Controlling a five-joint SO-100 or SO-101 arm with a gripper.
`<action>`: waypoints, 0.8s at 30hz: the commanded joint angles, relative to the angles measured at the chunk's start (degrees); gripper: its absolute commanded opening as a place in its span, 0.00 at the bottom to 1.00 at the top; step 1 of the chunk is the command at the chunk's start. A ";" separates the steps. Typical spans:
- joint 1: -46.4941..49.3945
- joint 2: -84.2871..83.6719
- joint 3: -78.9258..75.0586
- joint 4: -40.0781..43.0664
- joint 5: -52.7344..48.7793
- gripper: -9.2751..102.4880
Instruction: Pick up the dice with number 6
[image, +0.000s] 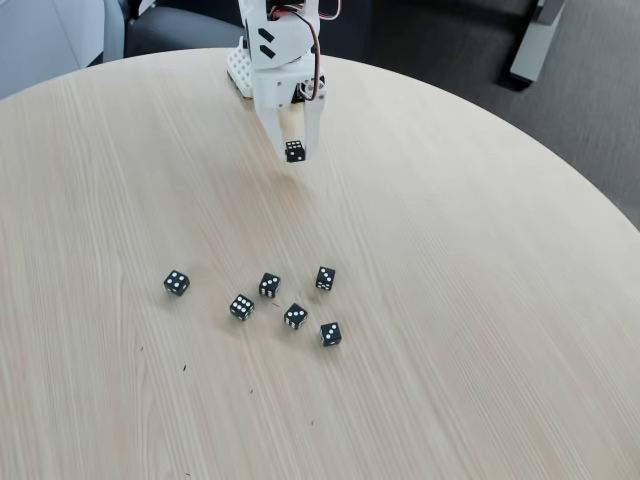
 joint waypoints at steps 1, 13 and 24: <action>-0.26 0.35 -0.09 0.18 -0.35 0.12; -0.26 0.35 -0.09 0.18 -0.09 0.12; -0.26 0.35 -0.09 0.18 0.44 0.12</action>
